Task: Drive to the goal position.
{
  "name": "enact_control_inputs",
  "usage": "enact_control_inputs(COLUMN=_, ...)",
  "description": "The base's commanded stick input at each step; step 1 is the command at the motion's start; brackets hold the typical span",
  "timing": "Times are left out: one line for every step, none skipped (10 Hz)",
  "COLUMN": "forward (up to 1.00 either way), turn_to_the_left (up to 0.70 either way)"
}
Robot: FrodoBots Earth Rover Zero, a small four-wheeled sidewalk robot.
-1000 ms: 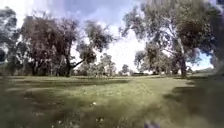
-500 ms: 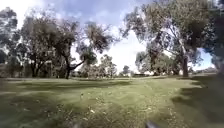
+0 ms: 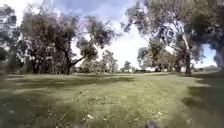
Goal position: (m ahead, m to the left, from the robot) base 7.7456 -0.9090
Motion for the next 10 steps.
enact_control_inputs(forward=0.70, turn_to_the_left=0.00)
enact_control_inputs(forward=0.70, turn_to_the_left=0.00)
enact_control_inputs(forward=0.70, turn_to_the_left=0.00)
enact_control_inputs(forward=0.70, turn_to_the_left=-0.09)
enact_control_inputs(forward=0.70, turn_to_the_left=-0.26)
enact_control_inputs(forward=0.70, turn_to_the_left=-0.33)
enact_control_inputs(forward=0.70, turn_to_the_left=-0.34)
enact_control_inputs(forward=0.70, turn_to_the_left=-0.01)
enact_control_inputs(forward=0.70, turn_to_the_left=0.00)
enact_control_inputs(forward=0.70, turn_to_the_left=0.00)
